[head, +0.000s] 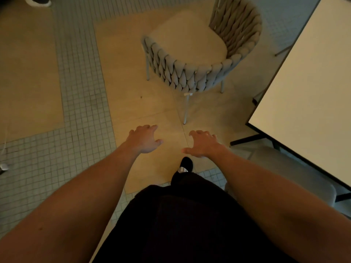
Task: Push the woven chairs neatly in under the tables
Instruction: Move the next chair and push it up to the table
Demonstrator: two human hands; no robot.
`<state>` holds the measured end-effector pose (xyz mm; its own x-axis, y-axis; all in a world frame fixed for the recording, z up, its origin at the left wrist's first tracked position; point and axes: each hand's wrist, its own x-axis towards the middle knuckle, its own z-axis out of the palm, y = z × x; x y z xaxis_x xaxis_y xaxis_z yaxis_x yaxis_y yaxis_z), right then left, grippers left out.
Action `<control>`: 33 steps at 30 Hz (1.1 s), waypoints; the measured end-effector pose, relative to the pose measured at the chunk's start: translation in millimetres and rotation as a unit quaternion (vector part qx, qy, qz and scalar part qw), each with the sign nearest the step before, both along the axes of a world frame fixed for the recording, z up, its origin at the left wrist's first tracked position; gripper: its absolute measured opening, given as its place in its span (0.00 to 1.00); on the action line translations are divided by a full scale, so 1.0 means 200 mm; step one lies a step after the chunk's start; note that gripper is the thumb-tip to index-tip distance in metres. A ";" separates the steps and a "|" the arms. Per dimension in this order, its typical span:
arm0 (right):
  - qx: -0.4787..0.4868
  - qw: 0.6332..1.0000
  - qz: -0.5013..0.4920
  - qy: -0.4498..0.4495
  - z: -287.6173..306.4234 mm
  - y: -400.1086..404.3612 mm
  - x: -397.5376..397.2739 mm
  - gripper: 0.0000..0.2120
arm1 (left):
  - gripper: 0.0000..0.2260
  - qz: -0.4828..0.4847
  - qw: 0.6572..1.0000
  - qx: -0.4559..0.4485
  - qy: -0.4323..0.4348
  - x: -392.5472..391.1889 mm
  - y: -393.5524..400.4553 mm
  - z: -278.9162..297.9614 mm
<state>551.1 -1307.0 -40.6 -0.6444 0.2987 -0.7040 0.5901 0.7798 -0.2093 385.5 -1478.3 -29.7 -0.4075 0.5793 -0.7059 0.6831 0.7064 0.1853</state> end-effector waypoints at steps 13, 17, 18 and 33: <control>-0.003 0.999 -0.030 -0.013 0.01 0.52 -0.57 0.40 | 0.34 -0.040 0.999 -0.004 0.012 -0.64 0.62 -0.04; -0.010 0.998 -0.065 -0.017 -0.01 0.63 -0.75 0.41 | 0.34 -0.073 0.997 -0.013 0.006 -0.90 0.82 -0.05; -0.009 0.997 -0.077 -0.017 -0.02 0.65 -0.80 0.41 | 0.35 -0.082 0.997 -0.010 0.004 -0.97 0.87 -0.05; 0.025 0.982 -0.187 0.001 -0.03 0.86 -1.32 0.41 | 0.34 -0.227 0.974 -0.017 0.011 -1.59 1.32 -0.13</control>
